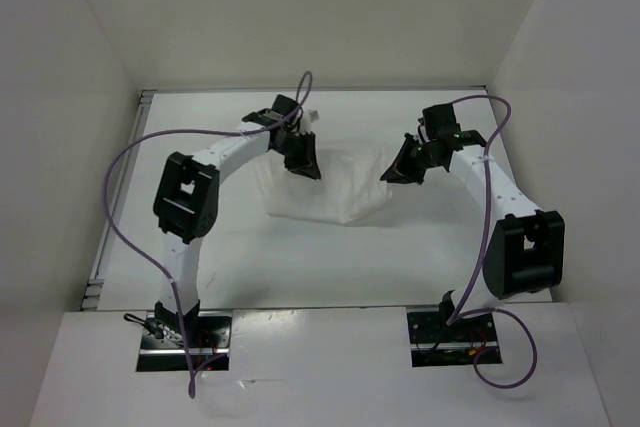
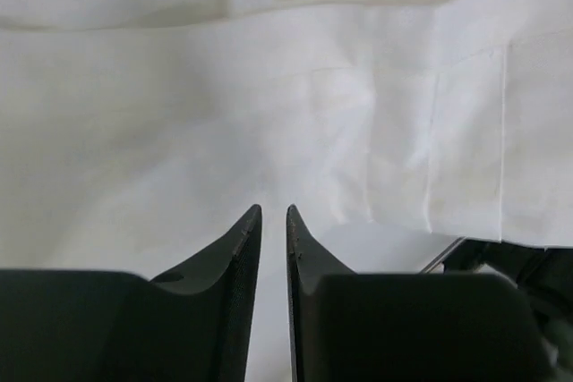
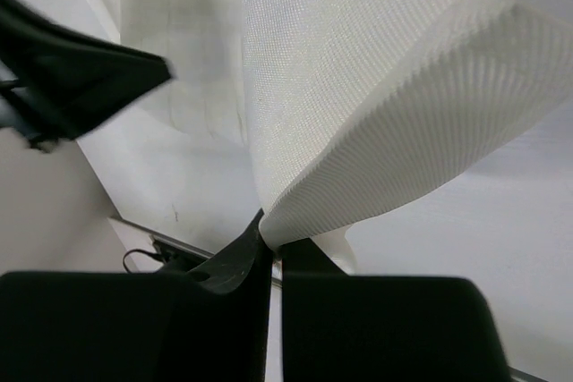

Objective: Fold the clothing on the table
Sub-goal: Fold the skirt

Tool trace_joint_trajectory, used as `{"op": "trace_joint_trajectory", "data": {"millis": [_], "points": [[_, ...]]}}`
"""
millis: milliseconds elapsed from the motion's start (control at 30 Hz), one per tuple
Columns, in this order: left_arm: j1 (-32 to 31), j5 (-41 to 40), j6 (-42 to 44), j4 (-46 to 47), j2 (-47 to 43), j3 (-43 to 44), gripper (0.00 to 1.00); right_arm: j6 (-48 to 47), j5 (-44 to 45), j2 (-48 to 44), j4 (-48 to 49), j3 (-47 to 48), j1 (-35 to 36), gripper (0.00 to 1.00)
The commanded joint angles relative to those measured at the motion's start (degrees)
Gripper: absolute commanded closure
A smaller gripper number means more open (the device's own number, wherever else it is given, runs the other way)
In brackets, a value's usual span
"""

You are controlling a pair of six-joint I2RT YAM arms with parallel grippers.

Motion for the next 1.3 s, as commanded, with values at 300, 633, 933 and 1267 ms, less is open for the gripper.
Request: {"op": "trace_joint_trajectory", "data": {"millis": [300,633,933,1267], "points": [[14.2,-17.8,-4.7,2.6,-14.7,-20.5,0.83,-4.0,-0.7,-0.8,-2.2,5.2,0.5,1.0],[12.8,-17.2,-7.0,5.5,-9.0,-22.2,0.84,-5.7,-1.8,1.6,-3.3,8.1,3.0,1.0],[7.8,-10.1,-9.4,9.1,-5.5,-21.1,0.86,-6.3,-4.7,8.5,-1.7,16.6,12.3,1.0],[7.3,-9.6,-9.4,9.1,-6.6,-21.1,0.86,-6.3,-6.6,25.2,1.4,26.8,21.3,0.98]]}}
